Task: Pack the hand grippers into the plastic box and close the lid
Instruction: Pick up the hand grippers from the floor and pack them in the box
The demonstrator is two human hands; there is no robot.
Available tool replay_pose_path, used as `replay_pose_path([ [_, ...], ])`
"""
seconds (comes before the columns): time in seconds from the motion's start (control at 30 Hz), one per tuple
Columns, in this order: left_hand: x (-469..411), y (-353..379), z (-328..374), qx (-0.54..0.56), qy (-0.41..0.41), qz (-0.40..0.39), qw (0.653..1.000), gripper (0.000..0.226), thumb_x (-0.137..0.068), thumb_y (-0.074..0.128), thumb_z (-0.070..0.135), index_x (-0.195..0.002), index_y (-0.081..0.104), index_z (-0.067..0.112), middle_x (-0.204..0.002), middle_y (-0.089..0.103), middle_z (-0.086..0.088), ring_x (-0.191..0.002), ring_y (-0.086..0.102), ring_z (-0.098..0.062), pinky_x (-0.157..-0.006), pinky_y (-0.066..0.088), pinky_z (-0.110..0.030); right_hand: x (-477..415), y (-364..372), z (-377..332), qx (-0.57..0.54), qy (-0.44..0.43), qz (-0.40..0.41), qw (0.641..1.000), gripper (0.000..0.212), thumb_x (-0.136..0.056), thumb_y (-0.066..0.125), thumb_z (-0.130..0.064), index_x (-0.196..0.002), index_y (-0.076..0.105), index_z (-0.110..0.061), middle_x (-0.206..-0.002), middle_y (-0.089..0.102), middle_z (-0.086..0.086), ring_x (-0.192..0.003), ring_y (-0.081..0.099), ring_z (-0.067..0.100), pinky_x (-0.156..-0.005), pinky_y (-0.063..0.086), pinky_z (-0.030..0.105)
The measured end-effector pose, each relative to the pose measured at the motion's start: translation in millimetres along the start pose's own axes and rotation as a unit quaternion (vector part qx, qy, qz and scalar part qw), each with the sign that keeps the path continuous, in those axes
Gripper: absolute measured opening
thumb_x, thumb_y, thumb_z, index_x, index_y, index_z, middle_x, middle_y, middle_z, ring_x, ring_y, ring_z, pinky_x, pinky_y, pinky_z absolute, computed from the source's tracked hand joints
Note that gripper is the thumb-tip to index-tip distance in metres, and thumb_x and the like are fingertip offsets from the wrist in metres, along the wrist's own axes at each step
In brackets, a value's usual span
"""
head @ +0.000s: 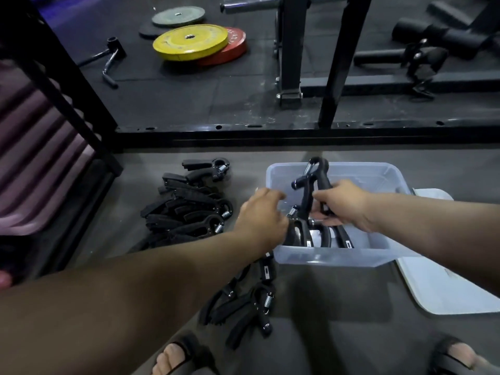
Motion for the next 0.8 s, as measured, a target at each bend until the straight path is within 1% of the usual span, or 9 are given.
replay_pose_path([
  [0.1,-6.3,7.2,-12.0,-0.032,0.009,-0.013,0.999,0.053,-0.092,0.045,0.019,-0.145,0.038,0.021,-0.154,0.029,0.005,-0.142,0.025,-0.015,-0.117,0.02,-0.037,-13.9,-4.5,23.5,0.074,0.047,-0.022,0.996,0.015,-0.096,0.047,-0.013,-0.088,0.058,-0.007,-0.08,0.065,0.014,-0.073,0.067,0.025,-0.071,0.054,0.035],
  [0.17,-11.5,19.4,-20.0,-0.043,0.014,-0.048,0.998,0.054,-0.095,0.042,0.017,-0.148,0.032,0.02,-0.161,0.015,0.005,-0.148,0.01,-0.014,-0.12,0.015,-0.039,-22.9,-0.5,37.1,0.096,0.08,-0.04,0.991,0.016,-0.097,0.046,-0.014,-0.088,0.057,-0.007,-0.074,0.064,0.011,-0.064,0.065,0.023,-0.065,0.05,0.032],
  [0.27,-15.2,30.9,-23.0,-0.048,0.036,-0.055,0.997,0.052,-0.097,0.039,0.015,-0.148,0.031,0.019,-0.163,0.005,0.004,-0.15,0.0,-0.017,-0.12,0.015,-0.044,-34.1,10.7,57.3,0.122,0.117,-0.067,0.983,0.018,-0.096,0.047,-0.016,-0.086,0.058,-0.006,-0.071,0.063,0.013,-0.053,0.06,0.021,-0.052,0.047,0.023],
  [0.33,-20.5,33.3,-23.4,-0.056,0.044,-0.047,0.996,0.054,-0.097,0.037,0.015,-0.15,0.026,0.017,-0.163,0.001,0.003,-0.15,-0.002,-0.017,-0.12,0.013,-0.043,-43.0,19.9,68.8,0.135,0.127,-0.072,0.98,0.02,-0.098,0.047,-0.02,-0.089,0.059,-0.006,-0.076,0.065,0.015,-0.055,0.064,0.023,-0.053,0.05,0.025],
  [0.47,-39.4,26.8,-28.6,-0.029,0.029,-0.025,0.999,0.058,-0.097,0.036,0.013,-0.153,0.019,0.017,-0.163,0.002,0.005,-0.149,0.0,-0.011,-0.121,0.009,-0.036,-56.1,40.5,80.2,0.117,0.134,-0.104,0.979,0.03,-0.1,0.046,-0.031,-0.086,0.06,-0.008,-0.077,0.063,0.012,-0.075,0.071,0.027,-0.067,0.055,0.036],
  [0.57,-52.7,21.8,-31.2,0.033,0.034,-0.018,0.999,0.056,-0.095,0.038,0.011,-0.15,0.03,0.015,-0.162,0.012,0.003,-0.148,0.008,-0.012,-0.121,0.012,-0.037,-64.1,51.5,76.3,0.035,0.144,-0.13,0.98,0.025,-0.103,0.041,-0.029,-0.096,0.055,-0.009,-0.086,0.061,0.013,-0.072,0.064,0.025,-0.06,0.051,0.032],
  [0.67,-53.7,20.4,-33.2,0.036,0.055,-0.006,0.998,0.052,-0.095,0.039,0.013,-0.147,0.036,0.014,-0.162,0.016,0.003,-0.148,0.011,-0.012,-0.12,0.016,-0.039,-69.4,55.8,78.2,-0.018,0.175,-0.131,0.976,0.025,-0.104,0.037,-0.029,-0.102,0.053,-0.01,-0.089,0.062,0.012,-0.078,0.062,0.026,-0.068,0.052,0.035],
  [0.73,-52.0,22.9,-35.7,0.019,0.066,-0.01,0.998,0.051,-0.097,0.039,0.015,-0.148,0.035,0.015,-0.162,0.011,0.005,-0.148,0.009,-0.012,-0.12,0.016,-0.037,-75.3,54.2,83.9,-0.01,0.192,-0.116,0.974,0.027,-0.104,0.038,-0.029,-0.099,0.054,-0.008,-0.084,0.06,0.012,-0.076,0.06,0.026,-0.074,0.053,0.039],
  [0.8,-51.0,24.9,-36.8,0.004,0.076,-0.012,0.997,0.052,-0.098,0.038,0.016,-0.149,0.031,0.015,-0.163,0.007,0.006,-0.149,0.006,-0.01,-0.12,0.017,-0.038,-78.3,47.2,85.8,0.043,0.191,-0.088,0.977,0.023,-0.102,0.044,-0.026,-0.099,0.055,-0.006,-0.08,0.054,0.012,-0.067,0.057,0.025,-0.067,0.057,0.037],
])
Point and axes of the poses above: each hand's wrist, its own x-axis away from the middle knuckle, its own y-axis out of the palm, z = x × y, the point moved 7 cm from there along -x, towards the middle knuckle
